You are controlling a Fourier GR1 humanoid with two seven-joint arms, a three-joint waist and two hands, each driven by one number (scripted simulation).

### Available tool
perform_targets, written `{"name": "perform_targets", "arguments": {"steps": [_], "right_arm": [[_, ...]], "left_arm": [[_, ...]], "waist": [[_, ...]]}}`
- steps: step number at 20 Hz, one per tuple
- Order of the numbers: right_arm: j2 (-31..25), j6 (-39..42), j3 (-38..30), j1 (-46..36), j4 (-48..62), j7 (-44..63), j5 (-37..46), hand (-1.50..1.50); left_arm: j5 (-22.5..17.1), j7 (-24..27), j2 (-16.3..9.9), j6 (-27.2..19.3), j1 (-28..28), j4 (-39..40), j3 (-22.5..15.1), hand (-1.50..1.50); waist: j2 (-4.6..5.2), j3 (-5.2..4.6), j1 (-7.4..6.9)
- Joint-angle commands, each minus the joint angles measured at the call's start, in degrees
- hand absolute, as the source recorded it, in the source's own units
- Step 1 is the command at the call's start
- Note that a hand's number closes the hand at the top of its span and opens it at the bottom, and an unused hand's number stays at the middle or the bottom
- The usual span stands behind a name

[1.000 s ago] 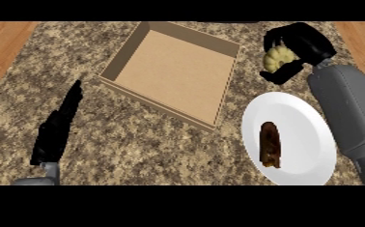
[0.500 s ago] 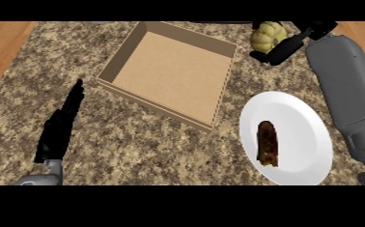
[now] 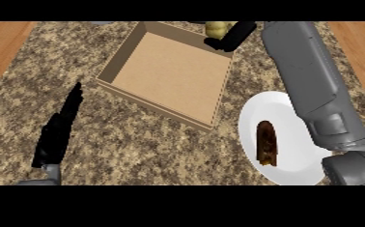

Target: Pick the squash from the plate and place it in the cardboard box

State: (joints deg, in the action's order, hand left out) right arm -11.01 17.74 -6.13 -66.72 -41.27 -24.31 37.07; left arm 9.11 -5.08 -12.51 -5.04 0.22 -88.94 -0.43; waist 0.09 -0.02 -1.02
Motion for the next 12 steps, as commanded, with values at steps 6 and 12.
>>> {"name": "perform_targets", "arguments": {"steps": [6, 12], "right_arm": [[7.40, -4.74, 1.36, -9.79, 11.33, 6.45, 3.21, 1.50], [10.91, -9.70, 5.35, -12.36, 19.59, 8.91, 3.85, 1.50]], "left_arm": [[-0.21, 1.82, -0.39, 1.66, -0.45, 1.20, 0.95, 0.00], [1.11, 1.98, 1.26, 0.94, -0.68, 1.37, -0.58, 0.00]], "waist": [[0.43, -0.03, -0.89], [0.71, -0.05, -2.16]]}}
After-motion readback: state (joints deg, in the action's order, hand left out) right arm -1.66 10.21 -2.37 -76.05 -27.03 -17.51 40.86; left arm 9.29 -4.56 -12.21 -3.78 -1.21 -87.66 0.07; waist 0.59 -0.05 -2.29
